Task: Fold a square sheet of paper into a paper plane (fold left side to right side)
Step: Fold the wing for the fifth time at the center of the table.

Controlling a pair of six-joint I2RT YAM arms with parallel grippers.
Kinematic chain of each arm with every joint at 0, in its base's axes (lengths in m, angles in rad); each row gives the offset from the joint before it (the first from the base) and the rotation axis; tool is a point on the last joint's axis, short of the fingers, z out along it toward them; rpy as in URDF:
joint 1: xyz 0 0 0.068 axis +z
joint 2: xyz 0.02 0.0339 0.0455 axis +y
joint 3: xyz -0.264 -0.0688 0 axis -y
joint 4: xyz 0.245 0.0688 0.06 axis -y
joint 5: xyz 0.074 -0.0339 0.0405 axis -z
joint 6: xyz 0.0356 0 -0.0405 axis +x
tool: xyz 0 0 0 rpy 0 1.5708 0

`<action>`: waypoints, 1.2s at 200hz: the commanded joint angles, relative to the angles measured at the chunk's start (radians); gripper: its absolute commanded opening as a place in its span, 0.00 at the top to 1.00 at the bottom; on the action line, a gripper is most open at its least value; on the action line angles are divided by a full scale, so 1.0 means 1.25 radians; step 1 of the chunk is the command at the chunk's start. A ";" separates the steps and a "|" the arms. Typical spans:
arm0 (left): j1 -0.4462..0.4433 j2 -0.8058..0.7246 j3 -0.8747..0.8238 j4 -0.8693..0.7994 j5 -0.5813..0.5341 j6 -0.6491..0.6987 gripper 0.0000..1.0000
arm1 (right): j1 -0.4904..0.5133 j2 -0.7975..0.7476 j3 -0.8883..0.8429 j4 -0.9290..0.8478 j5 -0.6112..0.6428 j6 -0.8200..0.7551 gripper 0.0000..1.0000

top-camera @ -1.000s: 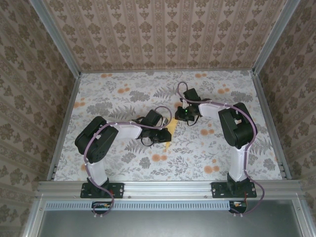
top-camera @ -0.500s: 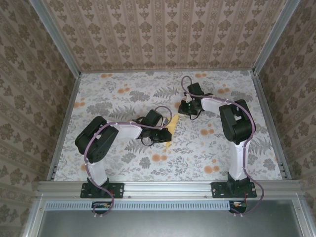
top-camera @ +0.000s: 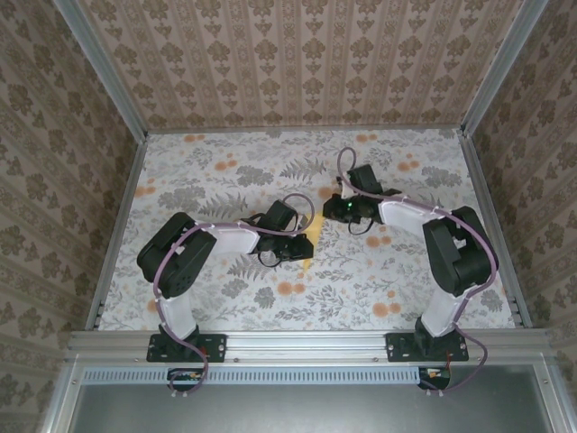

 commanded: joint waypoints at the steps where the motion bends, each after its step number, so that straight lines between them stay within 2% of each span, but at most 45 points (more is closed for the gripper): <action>1: -0.013 0.028 -0.018 -0.093 -0.036 0.015 0.84 | 0.031 0.016 -0.041 0.071 -0.034 0.072 0.88; 39: -0.015 0.025 -0.017 -0.089 -0.036 0.015 0.84 | 0.061 0.086 -0.021 0.088 -0.044 0.091 0.88; 79: -0.014 0.005 -0.006 -0.086 -0.024 0.020 0.82 | 0.067 0.124 0.004 0.016 -0.007 0.088 0.88; 121: -0.014 -0.070 0.029 -0.117 -0.007 0.032 0.77 | 0.067 0.156 0.015 -0.056 0.015 0.079 0.88; 151: -0.014 -0.109 0.029 -0.116 0.037 0.015 0.76 | 0.067 0.166 0.024 -0.069 0.015 0.073 0.88; 187: -0.024 -0.096 -0.005 -0.042 0.098 -0.038 0.77 | 0.067 0.166 0.030 -0.081 0.021 0.067 0.88; 240: -0.031 -0.052 -0.017 -0.042 0.074 -0.040 0.77 | 0.069 0.170 0.032 -0.091 0.023 0.063 0.88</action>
